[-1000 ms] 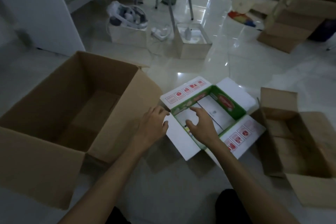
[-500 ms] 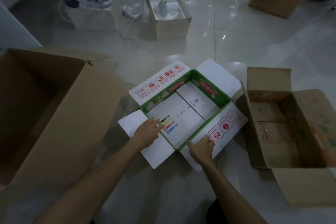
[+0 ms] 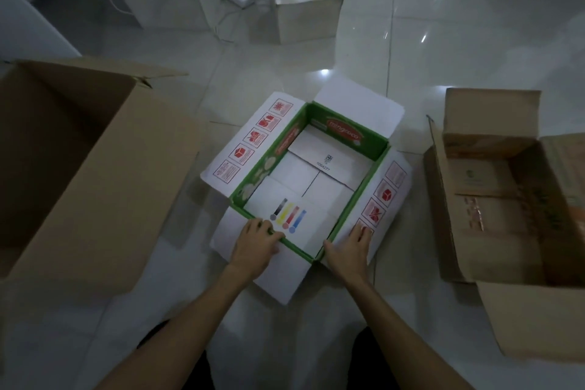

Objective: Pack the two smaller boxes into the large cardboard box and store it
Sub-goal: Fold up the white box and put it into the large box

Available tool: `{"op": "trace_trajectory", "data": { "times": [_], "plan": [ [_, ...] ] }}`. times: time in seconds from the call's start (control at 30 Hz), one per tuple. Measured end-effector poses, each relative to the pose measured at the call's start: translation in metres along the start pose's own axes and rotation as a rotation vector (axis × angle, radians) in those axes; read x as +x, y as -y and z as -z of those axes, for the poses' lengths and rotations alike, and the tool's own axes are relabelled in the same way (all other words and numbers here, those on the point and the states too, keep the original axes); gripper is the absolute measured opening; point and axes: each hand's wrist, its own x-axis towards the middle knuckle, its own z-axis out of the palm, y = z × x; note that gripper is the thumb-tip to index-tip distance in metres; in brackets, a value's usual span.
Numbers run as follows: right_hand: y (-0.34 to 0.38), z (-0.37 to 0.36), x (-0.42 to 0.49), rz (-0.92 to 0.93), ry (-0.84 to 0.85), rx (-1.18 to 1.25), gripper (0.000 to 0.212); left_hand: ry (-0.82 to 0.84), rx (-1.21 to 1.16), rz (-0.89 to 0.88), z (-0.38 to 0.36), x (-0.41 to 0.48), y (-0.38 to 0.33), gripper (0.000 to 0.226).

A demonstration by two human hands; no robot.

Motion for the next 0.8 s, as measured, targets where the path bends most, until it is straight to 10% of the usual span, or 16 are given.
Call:
{"op": "trace_trajectory", "data": {
  "times": [0.8],
  "plan": [
    [-0.049,-0.01,-0.067,0.126,0.184,-0.069,0.071,0.147,-0.038,0.176,-0.031,-0.129,-0.069,0.045]
  ]
}}
